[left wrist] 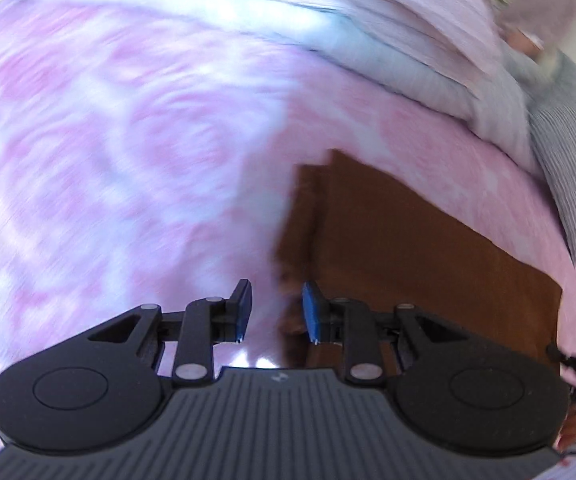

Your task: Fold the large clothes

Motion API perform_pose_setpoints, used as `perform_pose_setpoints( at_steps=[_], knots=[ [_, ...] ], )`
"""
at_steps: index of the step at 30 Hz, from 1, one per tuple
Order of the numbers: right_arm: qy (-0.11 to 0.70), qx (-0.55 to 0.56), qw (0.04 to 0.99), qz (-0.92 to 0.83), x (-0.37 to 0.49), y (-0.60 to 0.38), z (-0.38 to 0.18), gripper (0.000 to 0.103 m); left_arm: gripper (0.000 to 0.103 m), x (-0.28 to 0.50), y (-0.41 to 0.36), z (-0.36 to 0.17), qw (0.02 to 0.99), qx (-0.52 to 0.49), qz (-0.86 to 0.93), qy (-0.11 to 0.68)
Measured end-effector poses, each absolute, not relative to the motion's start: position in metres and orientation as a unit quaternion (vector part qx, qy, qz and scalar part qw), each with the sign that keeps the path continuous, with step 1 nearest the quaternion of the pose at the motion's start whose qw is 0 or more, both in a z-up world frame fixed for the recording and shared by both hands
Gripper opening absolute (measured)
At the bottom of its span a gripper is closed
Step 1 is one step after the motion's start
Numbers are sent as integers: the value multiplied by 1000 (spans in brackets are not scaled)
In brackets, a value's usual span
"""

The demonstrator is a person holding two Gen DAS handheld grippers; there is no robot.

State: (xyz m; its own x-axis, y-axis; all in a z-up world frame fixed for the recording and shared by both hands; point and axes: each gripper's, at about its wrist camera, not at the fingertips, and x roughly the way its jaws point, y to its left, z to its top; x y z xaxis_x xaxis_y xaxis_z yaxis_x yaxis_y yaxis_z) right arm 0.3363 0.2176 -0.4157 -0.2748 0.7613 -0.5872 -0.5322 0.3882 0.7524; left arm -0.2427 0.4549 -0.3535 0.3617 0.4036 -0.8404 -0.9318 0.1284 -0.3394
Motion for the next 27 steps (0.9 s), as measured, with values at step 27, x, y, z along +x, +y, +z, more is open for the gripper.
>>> perform_pose_setpoints(
  at_steps=[27],
  knots=[
    [187,-477,658,552,-106,395,-336,19,23,-334,440,-358,672,-467,497,289]
  ],
)
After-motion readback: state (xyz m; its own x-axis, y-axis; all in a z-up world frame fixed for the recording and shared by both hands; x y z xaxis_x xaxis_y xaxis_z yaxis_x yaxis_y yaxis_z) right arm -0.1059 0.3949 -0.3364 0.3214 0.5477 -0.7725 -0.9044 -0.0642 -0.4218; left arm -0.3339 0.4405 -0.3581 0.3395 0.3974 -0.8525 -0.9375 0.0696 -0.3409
